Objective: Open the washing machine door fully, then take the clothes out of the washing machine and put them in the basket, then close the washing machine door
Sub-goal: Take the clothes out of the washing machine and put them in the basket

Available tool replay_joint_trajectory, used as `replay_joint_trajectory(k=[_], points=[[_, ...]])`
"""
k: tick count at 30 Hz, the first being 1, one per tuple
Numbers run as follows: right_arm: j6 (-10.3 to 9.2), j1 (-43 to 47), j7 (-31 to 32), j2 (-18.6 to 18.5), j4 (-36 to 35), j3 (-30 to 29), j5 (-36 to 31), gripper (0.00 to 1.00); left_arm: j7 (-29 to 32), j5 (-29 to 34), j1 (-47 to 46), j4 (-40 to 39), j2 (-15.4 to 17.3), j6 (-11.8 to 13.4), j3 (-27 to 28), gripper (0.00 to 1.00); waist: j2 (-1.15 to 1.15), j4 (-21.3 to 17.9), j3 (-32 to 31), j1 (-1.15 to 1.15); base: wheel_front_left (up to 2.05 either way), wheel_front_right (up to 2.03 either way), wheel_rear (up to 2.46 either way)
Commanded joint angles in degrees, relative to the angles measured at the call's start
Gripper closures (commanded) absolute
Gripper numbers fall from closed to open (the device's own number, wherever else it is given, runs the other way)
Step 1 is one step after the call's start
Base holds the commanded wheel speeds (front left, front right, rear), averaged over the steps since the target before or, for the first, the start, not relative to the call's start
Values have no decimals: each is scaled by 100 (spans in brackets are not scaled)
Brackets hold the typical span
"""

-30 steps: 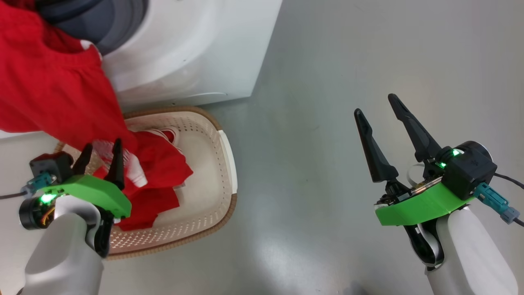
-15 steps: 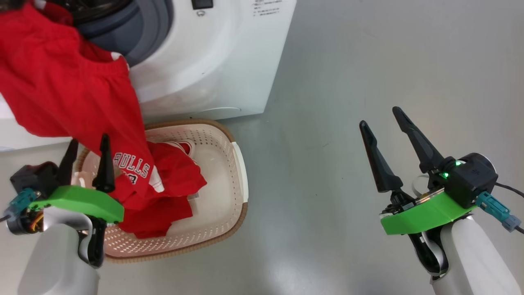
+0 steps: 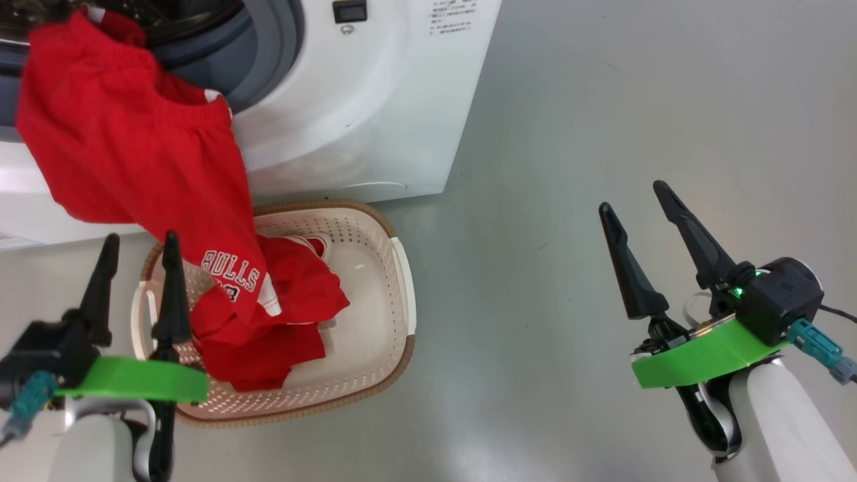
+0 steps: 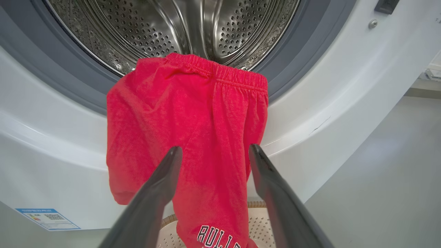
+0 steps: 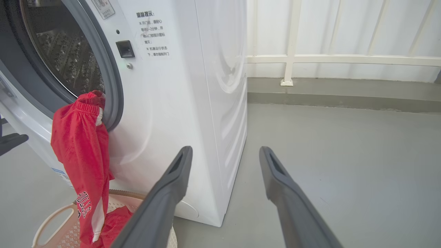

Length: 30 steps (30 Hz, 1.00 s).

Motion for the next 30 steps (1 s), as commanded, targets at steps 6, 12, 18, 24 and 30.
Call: replay_joint_trajectory(k=[6,12,18,24,30], points=[[9,178,-27,-26,-133,113,-9,0,-53,177,560,-798,19,-18,249,0,0,1,-18,0,0,0,0],[9,161,-27,-22,-128,97,-7,0,-53,192,739,-1070,-63,-18,282,0,0,16,-11,0,0,0,0],[9,170,-27,-22,-127,58,-20,0,-53,71,434,-759,26,-18,111,0,0,94,21,0,0,0,0],[9,165,-27,-6,-96,72,-16,0,-53,-196,-200,-163,279,-18,-37,0,0,130,20,0,0,0,0],[9,146,-27,9,-76,109,-6,0,231,-375,-1078,509,680,-18,-302,0,0,117,18,0,0,0,0]])
